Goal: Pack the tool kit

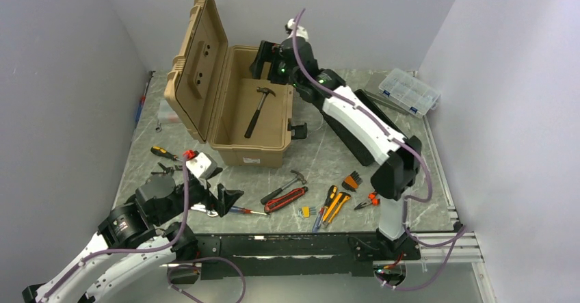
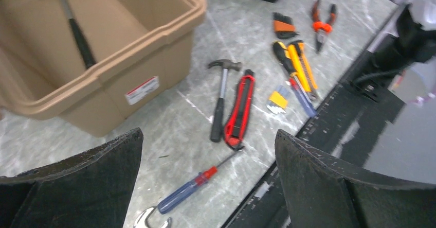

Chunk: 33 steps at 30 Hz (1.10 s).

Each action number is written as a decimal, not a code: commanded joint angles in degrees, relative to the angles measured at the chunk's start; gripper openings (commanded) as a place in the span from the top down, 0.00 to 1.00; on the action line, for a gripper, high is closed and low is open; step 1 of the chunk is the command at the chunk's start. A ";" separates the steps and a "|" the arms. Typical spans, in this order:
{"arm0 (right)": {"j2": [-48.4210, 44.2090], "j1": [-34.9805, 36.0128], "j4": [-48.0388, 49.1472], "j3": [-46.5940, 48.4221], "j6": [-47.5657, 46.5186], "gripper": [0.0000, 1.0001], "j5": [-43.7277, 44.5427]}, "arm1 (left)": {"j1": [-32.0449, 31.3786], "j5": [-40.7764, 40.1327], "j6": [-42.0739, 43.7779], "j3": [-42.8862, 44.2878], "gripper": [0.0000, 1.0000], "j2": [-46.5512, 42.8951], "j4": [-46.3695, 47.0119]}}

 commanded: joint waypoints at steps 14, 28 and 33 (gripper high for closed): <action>0.16 -5.66 -9.42 -11.32 -4.98 0.10 7.88 | -0.21 -19.32 -10.39 26.12 0.01 -1.94 -19.82; -7.32 -11.54 -0.31 -27.73 -0.66 0.67 4.62 | -2.25 -52.10 -21.03 45.88 0.01 12.93 -38.11; -11.57 -12.59 2.04 -33.42 4.30 0.91 5.91 | -8.79 -61.02 -21.58 44.66 0.01 11.02 -33.07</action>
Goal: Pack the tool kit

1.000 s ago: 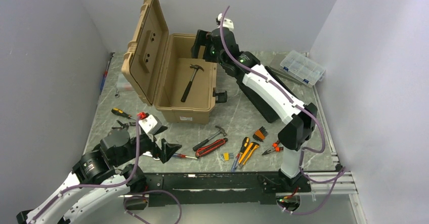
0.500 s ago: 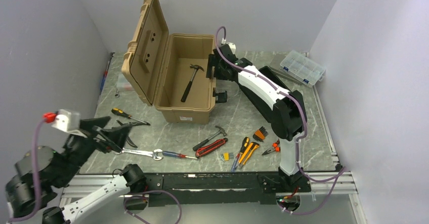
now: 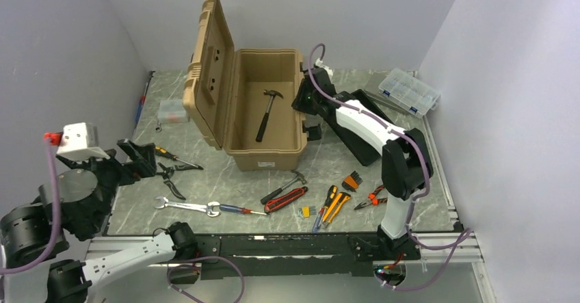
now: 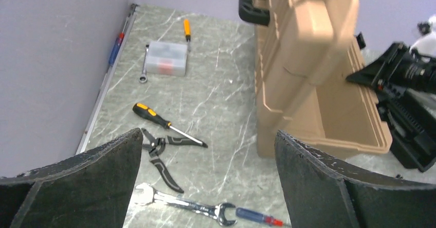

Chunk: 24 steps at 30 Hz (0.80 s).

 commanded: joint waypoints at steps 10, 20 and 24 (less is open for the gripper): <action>-16.27 -2.16 17.22 -26.54 30.55 1.00 7.06 | -23.76 -21.81 -28.16 -0.98 0.03 -3.54 -16.30; -12.57 -0.63 34.02 -31.29 51.56 1.00 11.45 | -24.01 -23.44 -5.92 -11.53 0.02 -3.00 3.79; -8.57 -0.65 34.80 -25.14 48.43 0.70 7.29 | -24.01 -22.63 11.35 -16.78 0.01 -6.25 17.67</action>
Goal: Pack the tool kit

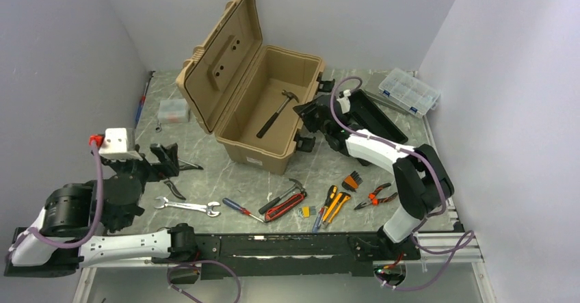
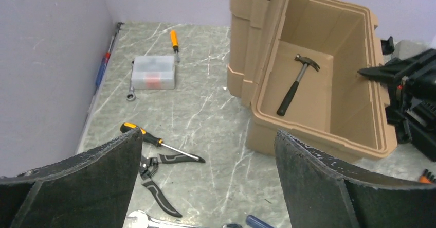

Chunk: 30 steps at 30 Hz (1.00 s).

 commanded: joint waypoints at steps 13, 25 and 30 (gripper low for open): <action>4.04 -3.04 6.67 7.18 0.10 0.08 -2.87 | -0.35 12.15 48.44 -17.67 0.01 -10.14 42.13; -6.90 -5.47 2.04 3.44 -9.61 0.00 -0.03 | -0.27 14.84 72.20 -17.52 0.01 -3.61 66.15; -9.71 -6.69 1.85 1.85 -10.80 0.00 -0.73 | 5.07 20.92 76.95 -10.16 0.01 6.89 66.40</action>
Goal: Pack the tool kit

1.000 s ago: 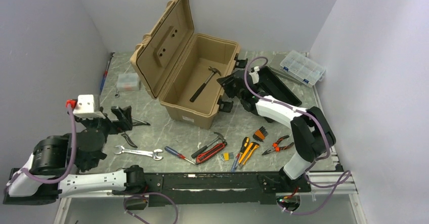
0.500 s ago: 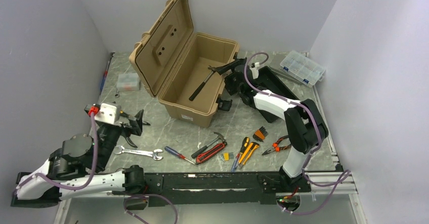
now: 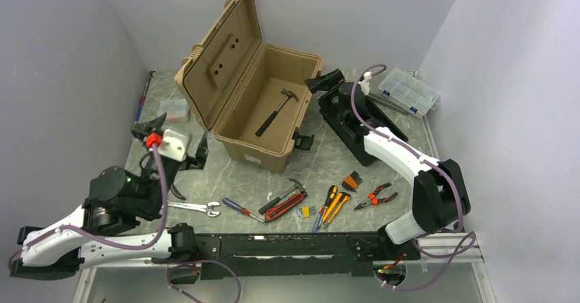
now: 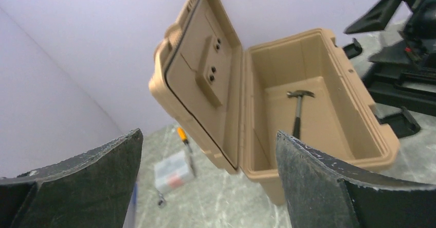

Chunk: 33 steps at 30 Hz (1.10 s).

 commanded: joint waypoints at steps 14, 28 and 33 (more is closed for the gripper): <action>-9.43 -1.92 -3.04 -2.05 -8.68 0.00 -0.39 | 47.59 27.98 -12.95 36.93 0.01 27.62 -6.66; -14.93 -2.99 -9.34 -1.28 -16.57 0.00 -2.42 | 97.64 71.99 -59.53 49.14 0.00 51.71 -30.42; -16.72 -3.13 -9.07 -2.16 -17.51 0.00 -3.47 | 103.37 71.82 -70.87 39.98 0.00 55.24 -26.59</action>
